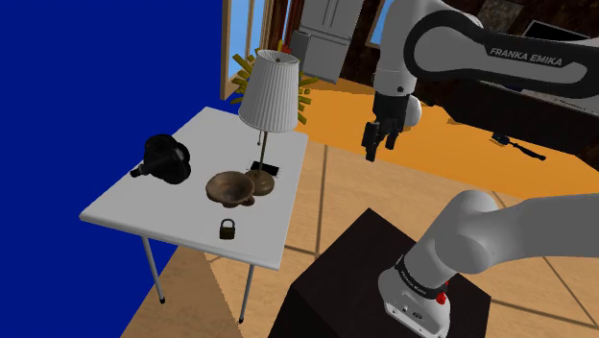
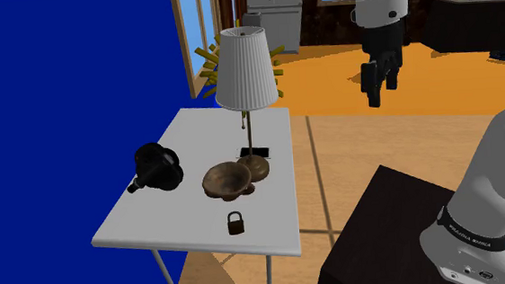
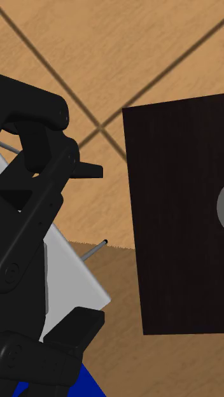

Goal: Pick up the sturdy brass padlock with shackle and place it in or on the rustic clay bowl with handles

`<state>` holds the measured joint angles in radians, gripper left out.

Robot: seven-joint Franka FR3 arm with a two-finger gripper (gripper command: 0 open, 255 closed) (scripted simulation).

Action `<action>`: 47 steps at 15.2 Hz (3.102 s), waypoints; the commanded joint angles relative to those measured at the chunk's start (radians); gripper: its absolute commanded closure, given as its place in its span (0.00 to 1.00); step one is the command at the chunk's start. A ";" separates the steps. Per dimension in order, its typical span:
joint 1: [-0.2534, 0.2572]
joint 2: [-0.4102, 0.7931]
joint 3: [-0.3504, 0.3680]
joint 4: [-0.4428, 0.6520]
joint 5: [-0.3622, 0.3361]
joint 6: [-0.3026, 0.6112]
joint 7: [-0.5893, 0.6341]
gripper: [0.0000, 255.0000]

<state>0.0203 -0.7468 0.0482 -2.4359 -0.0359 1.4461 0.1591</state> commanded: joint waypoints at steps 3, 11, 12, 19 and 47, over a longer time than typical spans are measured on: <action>0.006 0.052 0.019 -0.012 0.025 0.057 0.029 0.00; 0.031 0.302 0.089 -0.006 0.104 0.280 0.134 0.00; 0.035 0.338 0.097 0.001 0.112 0.306 0.146 0.00; 0.054 0.600 0.146 0.087 0.146 0.470 0.227 0.00; 0.186 1.508 0.173 0.734 0.127 0.708 0.430 0.00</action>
<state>0.2037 0.7544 0.2211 -1.6950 0.0908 2.1405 0.5880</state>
